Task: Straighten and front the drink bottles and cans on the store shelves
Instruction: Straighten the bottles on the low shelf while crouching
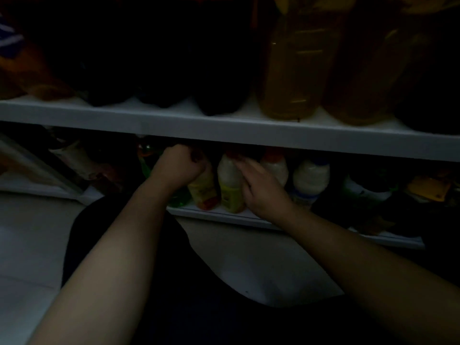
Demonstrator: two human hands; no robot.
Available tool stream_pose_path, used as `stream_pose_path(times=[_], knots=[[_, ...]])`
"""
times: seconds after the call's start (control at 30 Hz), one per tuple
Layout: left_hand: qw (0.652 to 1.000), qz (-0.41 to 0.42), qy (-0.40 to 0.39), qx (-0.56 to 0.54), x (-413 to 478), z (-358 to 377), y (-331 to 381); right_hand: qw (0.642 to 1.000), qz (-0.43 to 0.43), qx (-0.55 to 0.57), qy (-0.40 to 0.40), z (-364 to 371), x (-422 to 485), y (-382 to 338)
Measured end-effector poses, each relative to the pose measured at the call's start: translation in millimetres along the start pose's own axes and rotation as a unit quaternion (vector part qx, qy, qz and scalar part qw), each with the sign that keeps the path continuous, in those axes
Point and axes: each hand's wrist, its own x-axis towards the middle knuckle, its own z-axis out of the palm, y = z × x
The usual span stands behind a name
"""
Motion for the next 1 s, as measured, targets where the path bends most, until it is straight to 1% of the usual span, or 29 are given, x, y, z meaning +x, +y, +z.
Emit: stream_pose_path(times=[0.07, 0.17, 0.23, 0.33, 0.4, 0.47, 0.53, 0.6, 0.67, 0.73, 0.8, 0.87, 0.93, 1.0], knots=[[0.997, -0.027, 0.059, 0.051, -2.3, -3.1, -14.4, 0.999, 0.034, -0.015, 0.002, 9.5, 23.8, -10.3], [0.992, -0.048, 0.119, 0.012, -1.5, 1.5, -27.1, 0.993, 0.102, -0.055, -0.034, 21.9, 53.9, -17.6], [0.99, -0.051, 0.131, -0.017, 1.5, 5.6, -29.9, 0.985, 0.141, -0.082, -0.063, 25.6, 67.7, -16.6], [0.991, -0.033, 0.119, -0.05, 8.7, 14.7, -30.9, 0.969, 0.195, -0.124, -0.09, 25.2, 79.7, -9.1], [0.991, -0.029, 0.115, -0.063, 12.8, 21.5, -31.8, 0.968, 0.202, -0.124, -0.082, 25.4, 80.4, -7.8], [0.988, -0.037, 0.128, -0.078, 15.3, 27.6, -33.1, 0.971, 0.196, -0.127, -0.051, 26.6, 78.3, -9.8], [0.985, -0.053, 0.141, -0.088, 17.7, 31.8, -34.8, 0.969, 0.178, -0.171, -0.016, 28.3, 76.6, -10.8], [0.985, -0.054, 0.137, -0.087, 21.3, 33.2, -34.4, 0.966, 0.16, -0.201, 0.009, 28.9, 75.7, -11.9], [0.986, -0.035, 0.139, -0.085, 25.6, 32.6, -32.5, 0.969, 0.15, -0.198, -0.001, 29.9, 78.5, -9.9], [0.989, -0.021, 0.128, -0.073, 30.0, 30.5, -32.4, 0.973, 0.175, -0.146, -0.045, 28.3, 83.5, -8.9], [0.992, -0.016, 0.101, -0.074, 33.8, 27.2, -36.5, 0.965, 0.234, -0.071, -0.09, 24.1, 88.8, -9.1], [0.99, -0.017, 0.067, -0.126, 37.1, 22.2, -43.7, 0.962, 0.243, -0.068, -0.105, 20.8, 88.7, -8.3], [0.983, -0.022, 0.037, -0.178, 39.1, 18.4, -50.0, 0.965, 0.23, -0.084, -0.095, 19.4, 85.6, -7.1], [0.978, -0.019, 0.018, -0.207, 38.6, 18.5, -52.5, 0.96, 0.249, -0.102, -0.077, 22.3, 81.3, -8.3]])
